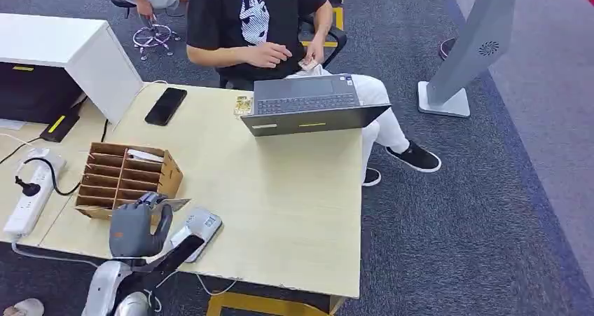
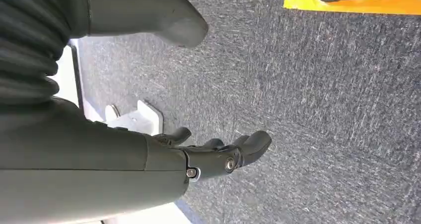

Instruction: Pass the card to the sensor for recognition and then transmit it.

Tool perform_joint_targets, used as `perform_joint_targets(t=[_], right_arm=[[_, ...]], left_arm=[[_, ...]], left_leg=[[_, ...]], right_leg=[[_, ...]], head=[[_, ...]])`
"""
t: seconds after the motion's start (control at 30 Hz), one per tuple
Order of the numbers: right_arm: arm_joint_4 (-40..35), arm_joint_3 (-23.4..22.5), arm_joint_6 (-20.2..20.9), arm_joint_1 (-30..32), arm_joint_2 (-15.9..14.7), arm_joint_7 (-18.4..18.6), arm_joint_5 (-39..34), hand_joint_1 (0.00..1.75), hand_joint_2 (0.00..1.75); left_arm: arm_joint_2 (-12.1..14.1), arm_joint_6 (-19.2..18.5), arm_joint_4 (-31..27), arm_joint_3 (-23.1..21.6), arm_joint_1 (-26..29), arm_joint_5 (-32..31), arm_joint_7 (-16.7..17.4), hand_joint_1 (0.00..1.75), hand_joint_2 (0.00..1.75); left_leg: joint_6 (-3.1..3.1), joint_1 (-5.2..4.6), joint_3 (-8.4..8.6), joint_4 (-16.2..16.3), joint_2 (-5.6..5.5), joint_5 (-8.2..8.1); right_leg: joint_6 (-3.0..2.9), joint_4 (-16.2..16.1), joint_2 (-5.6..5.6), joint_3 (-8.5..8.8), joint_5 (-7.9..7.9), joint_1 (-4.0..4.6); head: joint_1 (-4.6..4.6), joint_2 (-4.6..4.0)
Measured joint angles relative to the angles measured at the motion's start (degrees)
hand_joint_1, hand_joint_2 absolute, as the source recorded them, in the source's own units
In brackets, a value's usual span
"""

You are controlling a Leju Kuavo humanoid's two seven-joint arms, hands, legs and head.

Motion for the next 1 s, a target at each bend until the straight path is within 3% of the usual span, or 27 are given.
perform_joint_targets(t=[0.2, 0.73, 1.0], right_arm=[[0.00, -0.02, 0.00, 0.00, 0.00, -0.02, 0.44, 0.00, 1.75], [0.00, -0.35, 0.02, -0.01, 0.00, -0.04, 1.46, 0.00, 1.75], [0.00, -0.35, 0.09, -0.06, 0.00, 0.00, 2.99, 0.00, 1.75]], left_arm=[[0.96, 1.87, -6.21, 5.03, -0.06, 1.42, -1.90, 1.75, 1.75], [2.80, 4.26, -12.94, 10.27, -0.79, 2.89, -3.82, 1.75, 1.75], [3.67, 5.81, -13.04, 11.91, -3.18, -3.98, -3.74, 1.75, 1.75]], left_leg=[[0.00, -0.01, -0.01, 0.00, 0.00, 0.00], [0.00, 0.00, 0.00, 0.00, 0.00, 0.00], [0.00, -0.01, -0.01, 0.00, 0.00, 0.00]], right_leg=[[0.00, 0.00, 0.00, -0.01, -0.01, 0.01], [0.00, 0.00, 0.00, -0.01, 0.00, 0.01], [0.00, 0.00, -0.02, 0.00, 0.00, 0.01]], head=[[0.00, 0.00], [-0.02, 0.00], [0.00, 0.00]])
